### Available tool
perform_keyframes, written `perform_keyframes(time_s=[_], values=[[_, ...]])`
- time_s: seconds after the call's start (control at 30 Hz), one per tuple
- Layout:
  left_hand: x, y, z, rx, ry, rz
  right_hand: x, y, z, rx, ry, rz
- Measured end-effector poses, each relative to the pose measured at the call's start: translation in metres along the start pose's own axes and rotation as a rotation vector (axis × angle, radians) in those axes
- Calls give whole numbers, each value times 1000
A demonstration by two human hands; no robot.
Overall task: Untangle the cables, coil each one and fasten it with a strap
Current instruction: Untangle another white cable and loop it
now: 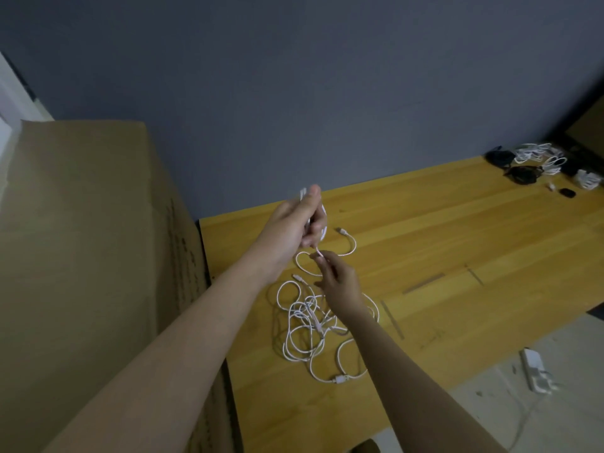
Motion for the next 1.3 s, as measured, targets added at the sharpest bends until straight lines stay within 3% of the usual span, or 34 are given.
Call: perform_keyframes(time_s=[0.07,0.17,0.33,0.5,0.63,0.8,0.93,1.03,1.17,1.3], values=[[3,0,0,-70,5,100,-1,-4,-8,8,34,-78],[7,2,-1,-87,22,334,9,-4,-19,50,257,-384],[16,11,-6,-1,143,737,34,4,-33,-87,696,-744],[22,8,-8,182,324,1084,50,34,-36,-183,838,-934],[19,4,-4,279,412,1145,53,57,-23,-179,803,-1006],[17,-1,-2,378,333,1108,48,74,-5,-274,731,-1072],[17,7,-4,311,303,987,47,78,2,-165,722,-826],[11,10,-6,225,268,906,41,80,3,-183,699,-731],[5,16,-2,3,218,851,26,79,-1,-238,555,-632],[6,18,3,-183,193,873,26,75,-5,-321,318,-291]])
Point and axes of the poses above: each hand's wrist, its own z-axis towards the middle knuckle, its own y-axis out of the back of the hand, x = y × z, the point moved 1 cm from there along z, towards the middle knuckle, and after that the axes turned 8 degrees about x, right-handed, at the moved point
